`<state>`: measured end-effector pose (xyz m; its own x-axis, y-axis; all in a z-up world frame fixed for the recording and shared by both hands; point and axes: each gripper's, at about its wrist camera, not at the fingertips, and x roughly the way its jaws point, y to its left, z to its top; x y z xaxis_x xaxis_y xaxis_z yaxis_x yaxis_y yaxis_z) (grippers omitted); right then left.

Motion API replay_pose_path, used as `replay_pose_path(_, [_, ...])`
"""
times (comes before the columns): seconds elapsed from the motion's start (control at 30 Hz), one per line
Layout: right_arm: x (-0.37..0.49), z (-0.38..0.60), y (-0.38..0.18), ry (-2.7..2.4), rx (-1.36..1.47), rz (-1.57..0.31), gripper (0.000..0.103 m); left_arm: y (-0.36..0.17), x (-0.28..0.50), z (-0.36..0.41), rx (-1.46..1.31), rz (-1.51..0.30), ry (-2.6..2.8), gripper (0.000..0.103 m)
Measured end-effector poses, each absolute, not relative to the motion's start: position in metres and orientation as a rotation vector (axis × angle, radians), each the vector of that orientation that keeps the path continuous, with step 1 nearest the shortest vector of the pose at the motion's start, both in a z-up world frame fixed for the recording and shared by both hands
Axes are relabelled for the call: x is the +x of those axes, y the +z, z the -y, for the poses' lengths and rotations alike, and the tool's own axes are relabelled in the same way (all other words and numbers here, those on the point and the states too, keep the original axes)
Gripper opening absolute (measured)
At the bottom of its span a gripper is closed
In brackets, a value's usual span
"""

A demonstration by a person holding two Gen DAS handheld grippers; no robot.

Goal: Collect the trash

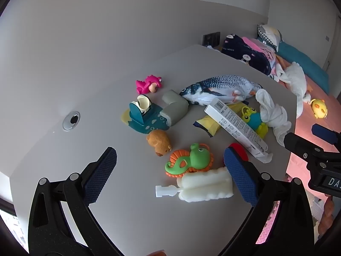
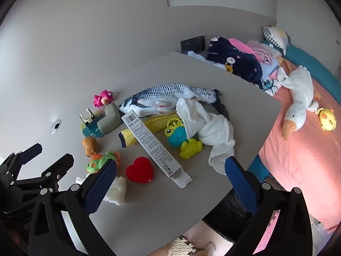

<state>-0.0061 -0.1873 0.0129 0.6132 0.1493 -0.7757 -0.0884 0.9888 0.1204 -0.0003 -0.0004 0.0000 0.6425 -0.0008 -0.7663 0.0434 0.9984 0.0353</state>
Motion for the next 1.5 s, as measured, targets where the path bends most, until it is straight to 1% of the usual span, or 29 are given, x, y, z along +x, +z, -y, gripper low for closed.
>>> replay_pose_path(1.5, [-0.0033,0.189,0.0132,0.133,0.078,-0.909,0.101,0.0025,-0.0002,0.0037,0.062,-0.876,-0.031,0.097])
